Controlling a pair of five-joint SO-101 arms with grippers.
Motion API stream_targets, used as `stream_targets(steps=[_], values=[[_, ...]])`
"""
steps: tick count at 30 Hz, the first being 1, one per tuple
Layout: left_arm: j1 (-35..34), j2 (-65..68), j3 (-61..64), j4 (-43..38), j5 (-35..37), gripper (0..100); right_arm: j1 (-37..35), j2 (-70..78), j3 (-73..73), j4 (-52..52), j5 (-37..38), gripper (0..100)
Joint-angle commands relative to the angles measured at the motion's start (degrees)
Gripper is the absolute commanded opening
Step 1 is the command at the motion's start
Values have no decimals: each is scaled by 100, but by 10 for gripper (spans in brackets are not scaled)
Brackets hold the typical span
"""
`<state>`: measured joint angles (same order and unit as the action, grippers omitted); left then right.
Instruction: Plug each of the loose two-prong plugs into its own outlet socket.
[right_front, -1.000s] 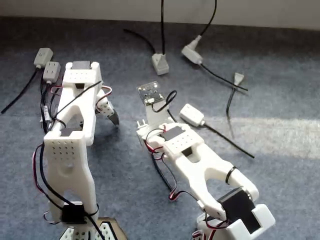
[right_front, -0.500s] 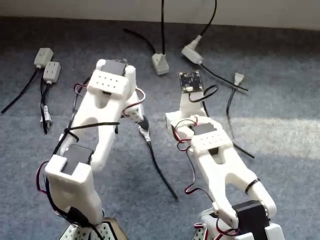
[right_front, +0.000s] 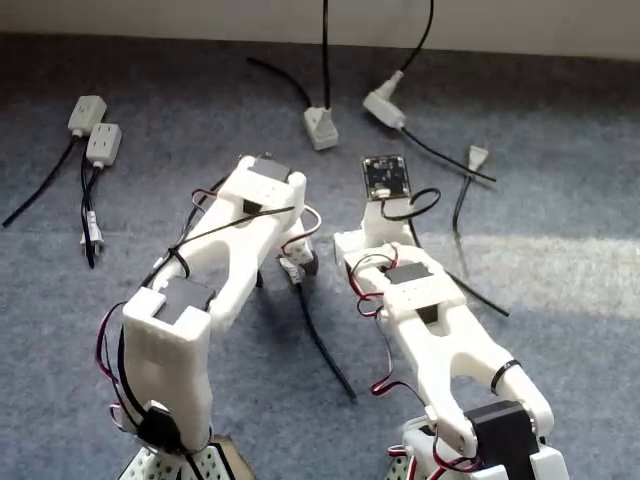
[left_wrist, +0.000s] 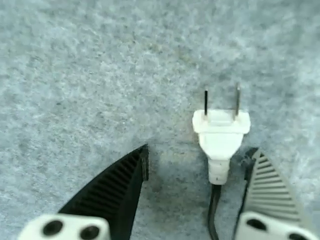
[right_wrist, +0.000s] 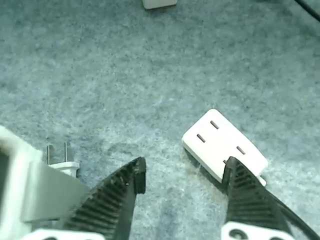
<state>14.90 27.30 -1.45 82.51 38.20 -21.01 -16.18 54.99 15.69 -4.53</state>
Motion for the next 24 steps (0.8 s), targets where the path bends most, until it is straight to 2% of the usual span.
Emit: stream_targets(steps=[1, 9, 11, 17, 24], values=[[110, 4, -66, -352, 325, 319, 57, -242, -31, -119, 79, 241], [242, 4, -75, -492, 519, 316, 57, -242, -31, -119, 79, 241], [224, 4, -84, -536, 519, 280, 57, -242, -31, -119, 79, 241], [242, 57, -215, -659, 501, 80, 57, -242, -31, -119, 88, 241], [163, 66, -154, -905, 501, 60, 57, -242, -31, -119, 88, 241]])
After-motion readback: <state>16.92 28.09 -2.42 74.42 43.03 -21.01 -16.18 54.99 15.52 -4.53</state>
